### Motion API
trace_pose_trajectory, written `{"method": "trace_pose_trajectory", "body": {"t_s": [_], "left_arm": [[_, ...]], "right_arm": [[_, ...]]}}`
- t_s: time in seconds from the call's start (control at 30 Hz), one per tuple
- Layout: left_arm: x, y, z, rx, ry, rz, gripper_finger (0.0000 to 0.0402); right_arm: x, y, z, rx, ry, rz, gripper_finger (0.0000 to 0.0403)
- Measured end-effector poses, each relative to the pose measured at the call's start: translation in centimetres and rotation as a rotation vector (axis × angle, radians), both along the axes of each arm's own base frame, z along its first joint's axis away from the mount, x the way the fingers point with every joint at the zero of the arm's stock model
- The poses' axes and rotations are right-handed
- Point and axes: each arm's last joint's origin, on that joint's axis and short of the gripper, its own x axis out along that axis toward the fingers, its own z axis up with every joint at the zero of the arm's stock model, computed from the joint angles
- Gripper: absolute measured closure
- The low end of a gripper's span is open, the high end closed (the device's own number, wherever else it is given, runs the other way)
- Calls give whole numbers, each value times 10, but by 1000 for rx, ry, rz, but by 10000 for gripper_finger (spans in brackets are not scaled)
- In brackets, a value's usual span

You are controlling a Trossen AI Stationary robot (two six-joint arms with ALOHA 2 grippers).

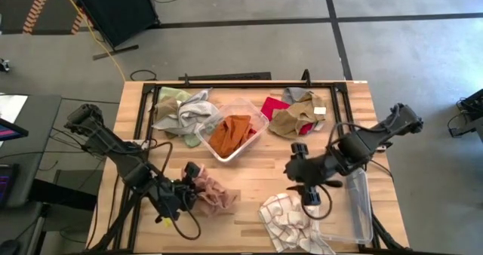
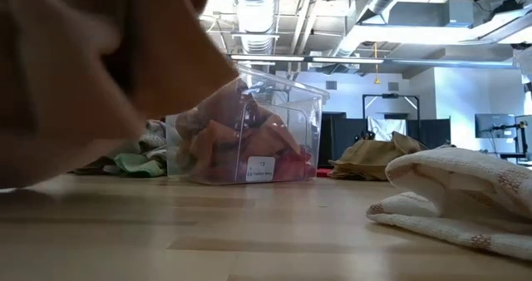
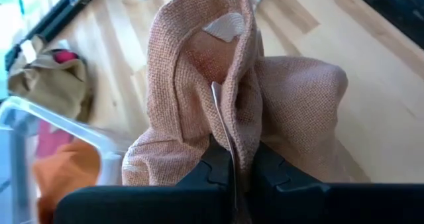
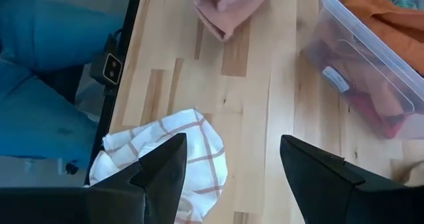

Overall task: Sort towels by color in basket
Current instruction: Put the brown towel into the top transparent bin

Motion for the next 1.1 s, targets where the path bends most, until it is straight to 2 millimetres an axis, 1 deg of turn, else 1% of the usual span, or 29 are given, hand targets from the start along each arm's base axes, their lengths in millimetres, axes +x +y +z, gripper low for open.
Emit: {"method": "trace_pose_trajectory", "body": {"t_s": [0.17, 0.27, 0.43, 0.5, 0.6, 0.7, 0.8, 0.93, 1.1], "left_arm": [[7, 6, 7, 20, -23, -1, 389], [9, 9, 10, 26, -27, -3, 389], [14, 15, 8, -24, 13, -24, 388], [15, 17, 6, -44, 33, -24, 387], [16, 19, 6, -74, 53, -22, 387], [16, 19, 5, -110, 70, -25, 387], [14, 19, 4, -158, 113, -24, 387], [15, 16, -2, -163, 144, -3, 387], [17, 14, 0, -165, 108, -5, 386]], "right_arm": [[-9, 15, -12, -29, 14, -33, 132], [-11, 21, -23, -29, 16, -54, 132], [-5, 30, -46, 26, -17, -74, 132], [-3, 33, -56, 64, -19, -56, 132], [1, 34, -68, 106, -18, -38, 132], [2, 35, -77, 105, -34, -22, 132], [4, 35, -83, 119, -49, 6, 132], [12, 32, -89, 153, -94, 54, 132], [20, 26, -95, 116, -91, 64, 132]]}}
